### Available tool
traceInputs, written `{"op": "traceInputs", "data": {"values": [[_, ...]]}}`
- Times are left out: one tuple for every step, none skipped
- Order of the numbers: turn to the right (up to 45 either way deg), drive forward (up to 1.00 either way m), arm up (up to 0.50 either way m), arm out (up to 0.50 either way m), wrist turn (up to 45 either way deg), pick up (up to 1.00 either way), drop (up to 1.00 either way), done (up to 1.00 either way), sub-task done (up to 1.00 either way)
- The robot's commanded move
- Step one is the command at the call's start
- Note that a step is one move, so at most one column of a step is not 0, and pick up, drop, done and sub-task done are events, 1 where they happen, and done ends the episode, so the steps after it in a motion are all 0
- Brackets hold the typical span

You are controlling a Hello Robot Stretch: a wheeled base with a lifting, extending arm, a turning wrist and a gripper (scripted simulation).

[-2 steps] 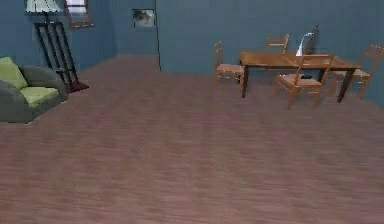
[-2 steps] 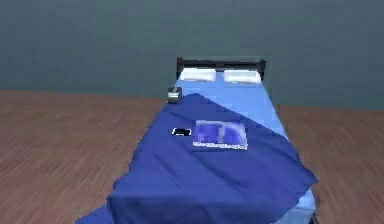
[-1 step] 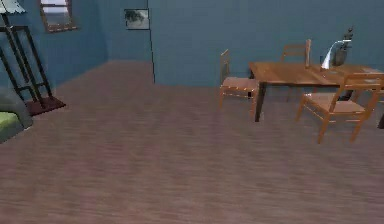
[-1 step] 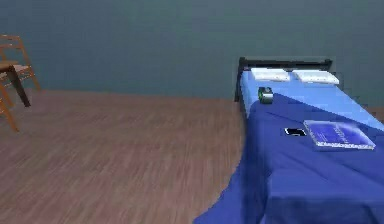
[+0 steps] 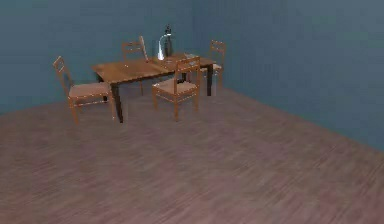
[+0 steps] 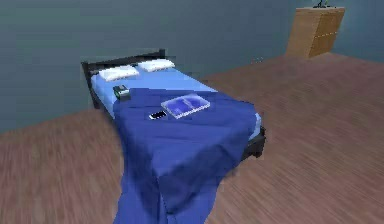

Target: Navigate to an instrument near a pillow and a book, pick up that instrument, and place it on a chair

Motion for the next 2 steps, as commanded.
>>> {"op": "traceInputs", "data": {"values": [[0.0,0.85,0.00,0.00,0.0,0.00,0.00,0.00,0.00],[45.0,0.00,0.00,0.00,0.0,0.00,0.00,0.00,0.00]]}}
